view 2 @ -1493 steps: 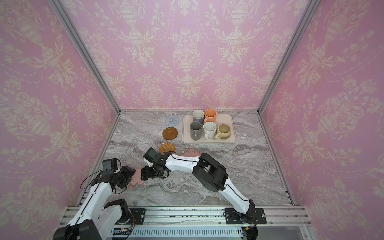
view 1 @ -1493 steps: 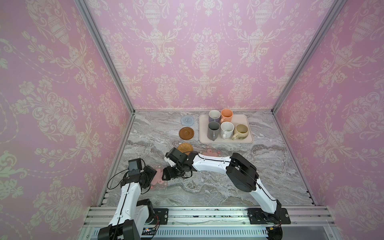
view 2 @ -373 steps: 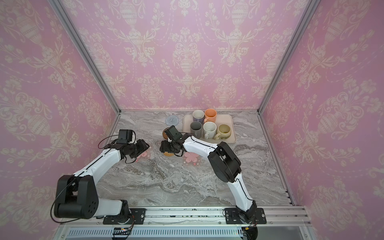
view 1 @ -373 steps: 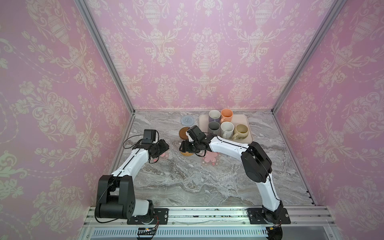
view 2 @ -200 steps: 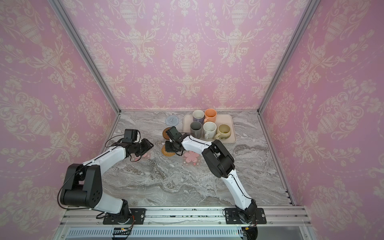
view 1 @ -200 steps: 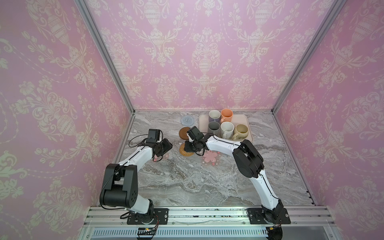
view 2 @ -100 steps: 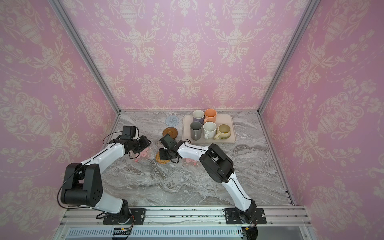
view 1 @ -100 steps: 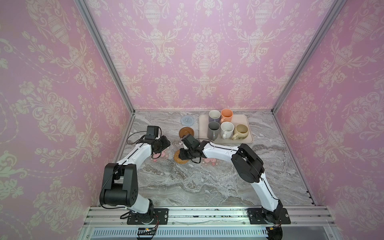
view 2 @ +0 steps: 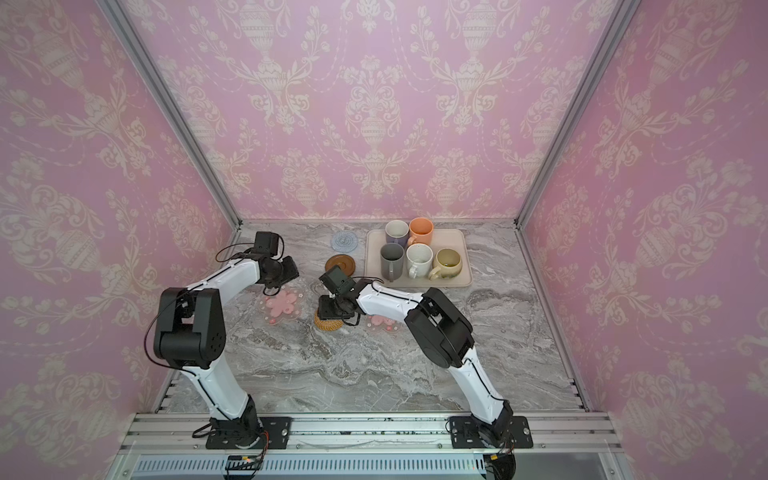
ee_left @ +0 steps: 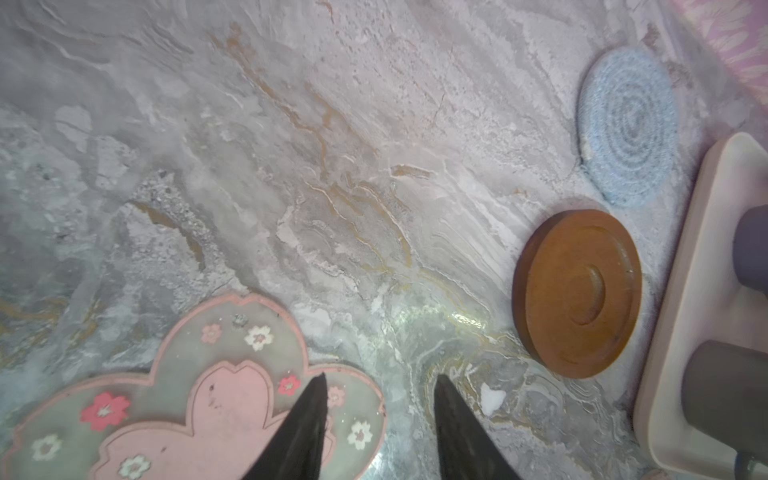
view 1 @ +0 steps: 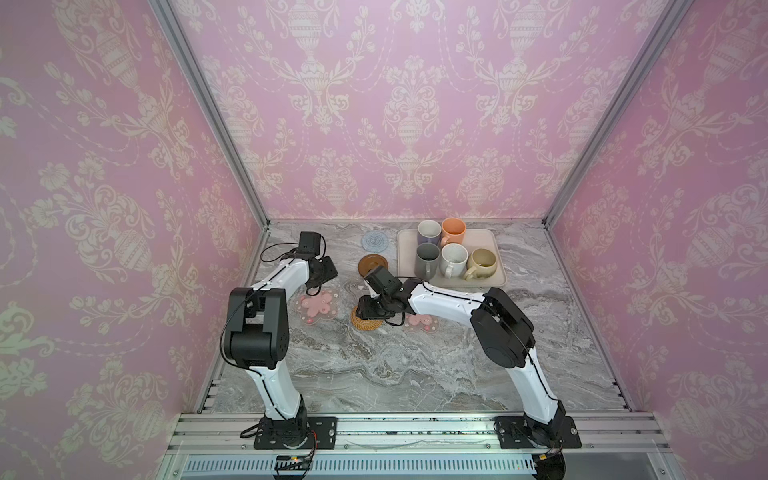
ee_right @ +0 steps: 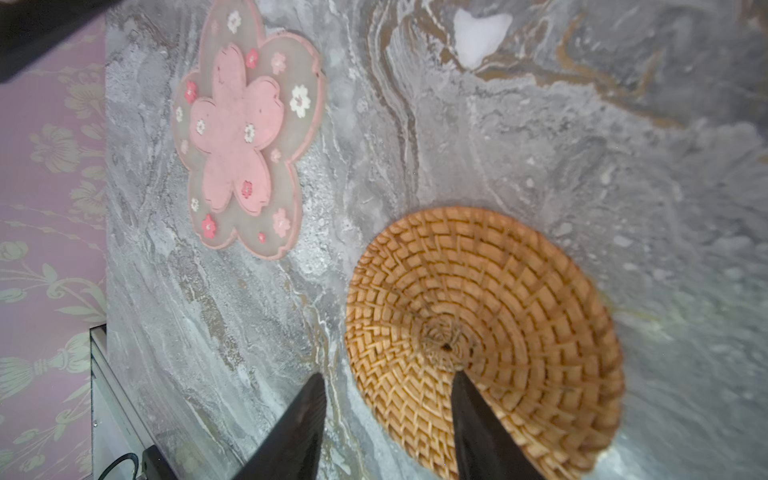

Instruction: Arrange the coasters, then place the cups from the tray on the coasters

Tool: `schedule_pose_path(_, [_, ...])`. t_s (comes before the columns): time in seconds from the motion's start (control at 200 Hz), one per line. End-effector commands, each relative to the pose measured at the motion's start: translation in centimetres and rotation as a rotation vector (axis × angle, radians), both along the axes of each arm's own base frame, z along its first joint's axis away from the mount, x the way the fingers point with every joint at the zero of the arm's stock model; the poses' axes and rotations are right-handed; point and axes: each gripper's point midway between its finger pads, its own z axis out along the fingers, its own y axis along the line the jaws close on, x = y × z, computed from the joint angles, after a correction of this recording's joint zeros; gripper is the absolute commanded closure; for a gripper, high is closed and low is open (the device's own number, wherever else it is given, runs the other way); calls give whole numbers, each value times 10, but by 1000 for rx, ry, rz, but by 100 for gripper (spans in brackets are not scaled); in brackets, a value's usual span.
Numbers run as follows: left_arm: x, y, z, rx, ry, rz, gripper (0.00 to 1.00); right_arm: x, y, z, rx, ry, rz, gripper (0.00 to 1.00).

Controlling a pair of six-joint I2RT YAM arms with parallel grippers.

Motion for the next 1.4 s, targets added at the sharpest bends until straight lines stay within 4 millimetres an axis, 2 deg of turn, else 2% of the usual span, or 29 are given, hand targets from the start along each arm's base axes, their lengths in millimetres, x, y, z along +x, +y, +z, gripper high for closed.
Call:
schedule_pose_path(0.0, [10, -6, -5, -37, -9, -20, 59, -3, 4, 45, 66, -42, -2, 49])
schedule_pose_path(0.2, [9, -10, -21, -60, 10, -18, 59, -1, 1, 65, 86, -79, -7, 49])
schedule_pose_path(0.53, [3, -9, -44, -61, 59, -7, 58, -4, -8, 64, 65, -88, -12, 50])
schedule_pose_path(0.701, [-10, -8, -51, -57, 89, 0, 58, -7, -17, 66, 52, -98, -22, 50])
schedule_pose_path(0.821, [-26, -7, -55, -53, 133, 1, 57, -2, -31, 73, 37, -118, -46, 49])
schedule_pose_path(1.021, [-51, -7, -57, -52, 159, -5, 56, 11, -69, 91, 3, -173, -116, 49])
schedule_pose_path(1.181, [-58, -8, -53, -54, 156, -16, 56, 14, -96, 101, -13, -199, -162, 49])
schedule_pose_path(1.391, [-57, -13, -44, -81, 135, -31, 56, 11, -116, 102, -22, -205, -198, 48])
